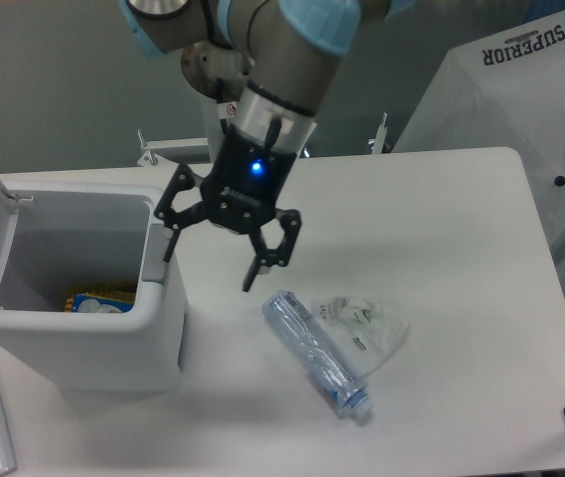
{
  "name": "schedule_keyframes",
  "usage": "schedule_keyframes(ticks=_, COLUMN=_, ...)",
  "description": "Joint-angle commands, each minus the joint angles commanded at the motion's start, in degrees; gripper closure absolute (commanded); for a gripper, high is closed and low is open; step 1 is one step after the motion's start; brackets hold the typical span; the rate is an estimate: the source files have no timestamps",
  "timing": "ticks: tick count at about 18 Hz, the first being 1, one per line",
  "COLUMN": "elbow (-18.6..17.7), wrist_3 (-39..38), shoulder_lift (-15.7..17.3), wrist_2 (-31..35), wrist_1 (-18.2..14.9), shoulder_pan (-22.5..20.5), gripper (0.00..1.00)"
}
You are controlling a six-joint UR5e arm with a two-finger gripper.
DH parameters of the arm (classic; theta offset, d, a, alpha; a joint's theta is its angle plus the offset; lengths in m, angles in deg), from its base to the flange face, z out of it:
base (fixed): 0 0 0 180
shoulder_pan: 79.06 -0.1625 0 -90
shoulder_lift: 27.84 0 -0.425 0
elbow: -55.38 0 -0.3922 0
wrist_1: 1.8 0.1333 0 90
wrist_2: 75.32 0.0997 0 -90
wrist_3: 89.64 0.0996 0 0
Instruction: Open the trash can
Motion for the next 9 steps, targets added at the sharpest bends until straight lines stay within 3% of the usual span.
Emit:
schedule_keyframes(ticks=5, elbow=2.8, wrist_3=6.1, shoulder_lift=-5.4, wrist_2=0.9, wrist_1=0.0, shoulder_pan=-4.0, gripper=0.00)
schedule_keyframes(ticks=9, elbow=7.2, wrist_3=6.4, shoulder_lift=-10.8, wrist_2=10.3, wrist_1=0.0, shoulder_pan=-5.4, gripper=0.00)
